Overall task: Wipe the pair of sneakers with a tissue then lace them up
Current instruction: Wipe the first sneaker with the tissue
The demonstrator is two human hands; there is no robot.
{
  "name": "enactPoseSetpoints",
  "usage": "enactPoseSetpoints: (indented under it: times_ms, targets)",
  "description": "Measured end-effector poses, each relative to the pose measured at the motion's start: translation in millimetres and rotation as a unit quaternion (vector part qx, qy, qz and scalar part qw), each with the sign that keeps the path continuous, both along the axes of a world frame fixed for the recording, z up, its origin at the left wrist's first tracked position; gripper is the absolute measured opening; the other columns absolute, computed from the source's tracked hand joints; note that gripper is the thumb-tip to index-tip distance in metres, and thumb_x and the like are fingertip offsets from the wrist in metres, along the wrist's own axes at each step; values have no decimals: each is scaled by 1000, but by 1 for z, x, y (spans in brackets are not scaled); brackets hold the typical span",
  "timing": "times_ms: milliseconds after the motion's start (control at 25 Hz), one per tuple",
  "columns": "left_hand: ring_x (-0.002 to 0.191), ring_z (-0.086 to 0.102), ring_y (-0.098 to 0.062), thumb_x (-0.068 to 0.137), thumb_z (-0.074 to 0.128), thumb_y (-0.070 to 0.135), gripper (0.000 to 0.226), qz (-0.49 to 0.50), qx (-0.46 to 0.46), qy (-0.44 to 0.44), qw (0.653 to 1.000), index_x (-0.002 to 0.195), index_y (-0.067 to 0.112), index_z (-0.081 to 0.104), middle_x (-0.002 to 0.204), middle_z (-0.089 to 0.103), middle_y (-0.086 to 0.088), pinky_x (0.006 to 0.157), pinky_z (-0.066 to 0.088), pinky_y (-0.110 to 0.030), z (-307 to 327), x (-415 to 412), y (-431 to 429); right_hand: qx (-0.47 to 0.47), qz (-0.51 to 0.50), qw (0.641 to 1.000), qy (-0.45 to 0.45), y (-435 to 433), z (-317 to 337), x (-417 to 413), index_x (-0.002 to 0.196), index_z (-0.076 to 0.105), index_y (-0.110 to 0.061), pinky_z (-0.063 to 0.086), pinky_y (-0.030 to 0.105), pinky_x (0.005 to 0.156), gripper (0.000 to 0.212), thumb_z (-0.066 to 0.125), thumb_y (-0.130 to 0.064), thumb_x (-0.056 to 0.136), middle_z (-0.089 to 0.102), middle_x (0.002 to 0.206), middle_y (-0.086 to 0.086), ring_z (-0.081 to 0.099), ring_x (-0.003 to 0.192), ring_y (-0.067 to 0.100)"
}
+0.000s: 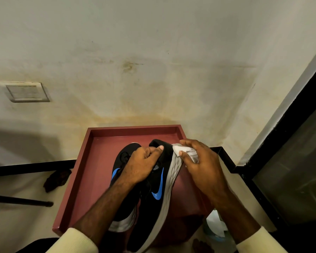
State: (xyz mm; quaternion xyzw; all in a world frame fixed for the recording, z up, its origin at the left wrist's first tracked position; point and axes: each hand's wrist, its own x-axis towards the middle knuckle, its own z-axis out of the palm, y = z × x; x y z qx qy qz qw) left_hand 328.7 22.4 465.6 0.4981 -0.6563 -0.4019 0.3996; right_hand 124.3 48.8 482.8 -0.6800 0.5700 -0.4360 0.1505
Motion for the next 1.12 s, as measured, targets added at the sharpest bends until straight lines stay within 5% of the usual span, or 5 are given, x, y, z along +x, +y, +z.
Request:
enactPoseSetpoints:
  times_ms: [520, 640, 800, 1000, 1120]
  targets:
    - [42, 37, -11, 104, 56, 44, 58, 17, -42, -11, 999, 54, 21, 41, 45, 40, 10, 49, 33, -29, 0, 5, -5, -1, 77, 994, 83, 5, -12, 2, 115, 74, -22, 50, 14, 84, 18, 69, -22, 98, 65, 111, -10, 63, 101, 3]
    - [47, 37, -18, 103, 55, 49, 59, 71, -33, 14, 997, 59, 12, 42, 52, 39, -2, 50, 31, -33, -1, 11, -14, 24, 198, 972, 126, 14, -20, 8, 113, 74, -26, 48, 13, 83, 16, 69, -29, 98, 67, 108, -16, 62, 99, -2]
    - [50, 41, -19, 102, 55, 54, 59, 58, -45, 39, 997, 62, 13, 45, 54, 42, -4, 51, 33, -34, 3, 9, -13, -4, 80, 996, 45, 6, -13, 3, 112, 74, -26, 54, 24, 83, 16, 71, -24, 96, 67, 105, -15, 64, 98, 1]
    - [55, 51, -27, 97, 51, 66, 70, 128, -71, 77, 986, 77, -1, 58, 70, 55, -31, 51, 42, -45, 1, 14, -20, 10, 226, 968, 108, 19, -17, 10, 112, 75, -23, 47, 11, 84, 15, 70, -26, 98, 64, 104, -22, 62, 98, -5]
    - [54, 51, -35, 98, 52, 65, 71, 114, -98, 81, 985, 76, -2, 55, 70, 52, -33, 52, 45, -51, 6, 13, -18, -26, 135, 987, 80, 11, -14, 10, 111, 74, -23, 46, 12, 80, 14, 71, -21, 97, 62, 103, -21, 61, 95, -6]
